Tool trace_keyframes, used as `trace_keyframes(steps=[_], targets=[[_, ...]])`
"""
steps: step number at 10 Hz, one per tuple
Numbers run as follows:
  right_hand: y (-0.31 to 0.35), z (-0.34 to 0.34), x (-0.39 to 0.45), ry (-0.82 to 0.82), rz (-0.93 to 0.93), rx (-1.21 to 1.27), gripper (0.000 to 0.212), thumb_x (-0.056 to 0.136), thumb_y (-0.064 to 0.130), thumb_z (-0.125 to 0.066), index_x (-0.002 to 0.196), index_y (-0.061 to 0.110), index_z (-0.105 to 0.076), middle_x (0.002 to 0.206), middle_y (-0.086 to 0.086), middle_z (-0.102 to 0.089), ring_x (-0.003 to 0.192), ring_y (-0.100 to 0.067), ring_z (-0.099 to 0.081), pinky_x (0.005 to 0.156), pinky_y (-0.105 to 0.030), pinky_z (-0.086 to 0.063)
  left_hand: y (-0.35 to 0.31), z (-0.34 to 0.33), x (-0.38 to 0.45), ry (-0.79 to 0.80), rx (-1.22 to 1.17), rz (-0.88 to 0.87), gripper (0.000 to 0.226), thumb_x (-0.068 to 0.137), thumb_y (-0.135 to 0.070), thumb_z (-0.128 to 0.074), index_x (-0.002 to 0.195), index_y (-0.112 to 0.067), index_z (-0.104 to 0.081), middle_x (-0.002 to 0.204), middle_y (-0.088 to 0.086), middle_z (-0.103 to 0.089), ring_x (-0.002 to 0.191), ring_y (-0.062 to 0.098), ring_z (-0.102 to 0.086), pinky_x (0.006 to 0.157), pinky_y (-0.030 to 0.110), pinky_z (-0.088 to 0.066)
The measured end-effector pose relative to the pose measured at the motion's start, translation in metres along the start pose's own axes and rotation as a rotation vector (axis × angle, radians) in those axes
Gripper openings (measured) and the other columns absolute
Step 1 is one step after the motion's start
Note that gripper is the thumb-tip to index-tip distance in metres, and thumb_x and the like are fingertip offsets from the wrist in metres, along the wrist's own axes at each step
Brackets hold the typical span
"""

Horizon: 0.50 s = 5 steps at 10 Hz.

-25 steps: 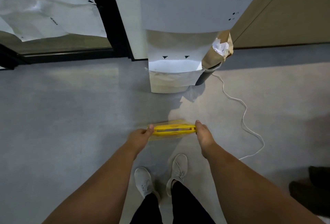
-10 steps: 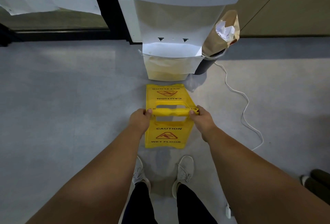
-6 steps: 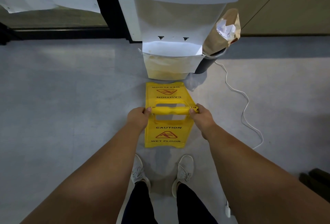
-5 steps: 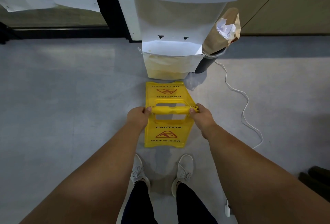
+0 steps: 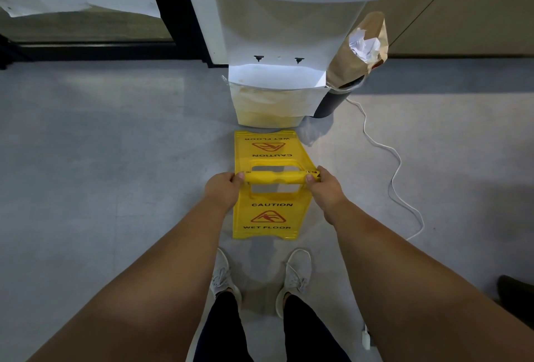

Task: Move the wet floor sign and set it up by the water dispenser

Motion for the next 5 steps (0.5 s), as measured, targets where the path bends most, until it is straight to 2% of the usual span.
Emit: trace_keyframes(steps=[2,4,5], targets=[[-0.001,-0.002,-0.002,-0.002,-0.028,0.013,0.060,0.101,0.031,-0.043,0.153,0.015,-0.019,0.157,-0.012,-0.030,0.142,-0.034,-0.031,0.113,-0.046,-0.031,0.000,-0.002,-0.001,-0.004,-0.022,0.024,0.050,0.100,-0.038,-0.037,0.113,0.000,-0.065,0.110,0.023,-0.067,0.103,0.038,-0.060,0.086,0.043,-0.048],[0.004,-0.001,-0.008,-0.001,-0.043,0.015,0.061,0.101,0.033,-0.041,0.154,0.015,-0.017,0.158,-0.011,-0.028,0.143,-0.034,-0.030,0.112,-0.045,-0.031,-0.005,-0.001,-0.008,0.011,-0.053,0.010,0.044,0.099,-0.035,-0.038,0.113,-0.001,-0.063,0.112,0.022,-0.065,0.104,0.038,-0.059,0.090,0.046,-0.049],[0.013,0.004,-0.015,-0.015,-0.013,0.012,0.060,0.101,0.031,-0.042,0.153,0.015,-0.019,0.158,-0.011,-0.028,0.143,-0.033,-0.030,0.113,-0.044,-0.031,-0.012,0.003,-0.014,0.008,-0.054,0.001,0.040,0.098,-0.033,-0.041,0.106,0.001,-0.062,0.108,0.025,-0.064,0.103,0.040,-0.059,0.086,0.046,-0.048]])
Point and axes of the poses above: each hand's wrist, its own x-axis towards the middle knuckle, its own z-axis out of the back of the hand, y = z × x, the point moved 9 cm from there along x, towards the middle knuckle
